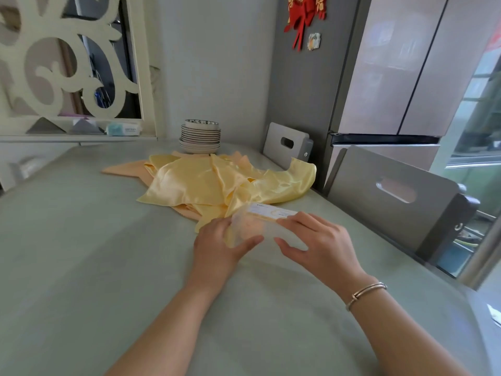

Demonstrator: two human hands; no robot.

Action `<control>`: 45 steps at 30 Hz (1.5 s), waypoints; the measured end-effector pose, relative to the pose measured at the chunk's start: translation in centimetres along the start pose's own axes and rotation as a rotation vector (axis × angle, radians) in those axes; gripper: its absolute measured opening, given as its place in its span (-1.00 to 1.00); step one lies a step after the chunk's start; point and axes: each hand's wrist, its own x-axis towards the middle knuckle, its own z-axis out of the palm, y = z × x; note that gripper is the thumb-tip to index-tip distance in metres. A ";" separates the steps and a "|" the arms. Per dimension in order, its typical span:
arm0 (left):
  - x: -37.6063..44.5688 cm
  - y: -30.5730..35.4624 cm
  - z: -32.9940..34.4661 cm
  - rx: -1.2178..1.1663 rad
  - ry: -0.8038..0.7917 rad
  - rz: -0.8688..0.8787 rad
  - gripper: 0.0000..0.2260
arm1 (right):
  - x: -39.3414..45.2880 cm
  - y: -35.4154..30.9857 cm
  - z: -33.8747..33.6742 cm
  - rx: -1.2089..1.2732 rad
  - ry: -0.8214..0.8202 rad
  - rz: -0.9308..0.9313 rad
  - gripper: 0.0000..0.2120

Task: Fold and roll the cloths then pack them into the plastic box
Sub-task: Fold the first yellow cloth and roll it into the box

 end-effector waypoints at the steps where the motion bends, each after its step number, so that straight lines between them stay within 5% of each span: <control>1: 0.0 0.0 0.0 -0.017 -0.018 -0.012 -0.15 | 0.0 0.0 0.0 -0.004 0.026 0.000 -0.81; 10: -0.4 0.5 -0.4 -0.141 -0.043 -0.019 -0.37 | 1.7 1.3 -1.6 -0.038 0.127 0.000 -0.78; 17: -0.8 0.7 -0.4 -0.089 0.062 -0.029 -0.77 | 5.8 3.0 -3.0 -0.269 0.074 0.142 -0.76; 27: -1.9 1.9 -1.2 0.048 0.180 0.127 -0.87 | 5.8 6.6 2.0 -0.204 -0.533 0.642 -0.70; 29: -1.9 1.8 -1.4 0.075 0.215 0.143 -0.73 | 5.2 6.7 2.9 -0.175 -0.656 0.683 -0.63; 31: -1.8 1.7 -1.6 0.126 0.236 0.143 -0.64 | 4.9 6.6 3.4 -0.102 -0.681 0.669 -0.60; 36: -1.5 2.3 -2.4 0.219 0.319 0.238 -0.63 | 7.4 3.0 1.7 0.494 -0.348 0.601 -0.71; 39: -1.3 2.4 -2.3 0.372 0.312 0.265 -0.79 | 9.0 0.6 0.3 0.660 -0.401 0.417 -0.74; 45: -1.0 3.6 -2.7 0.536 0.264 0.412 -0.84 | 8.4 -1.1 -1.4 0.378 -0.542 0.148 -0.81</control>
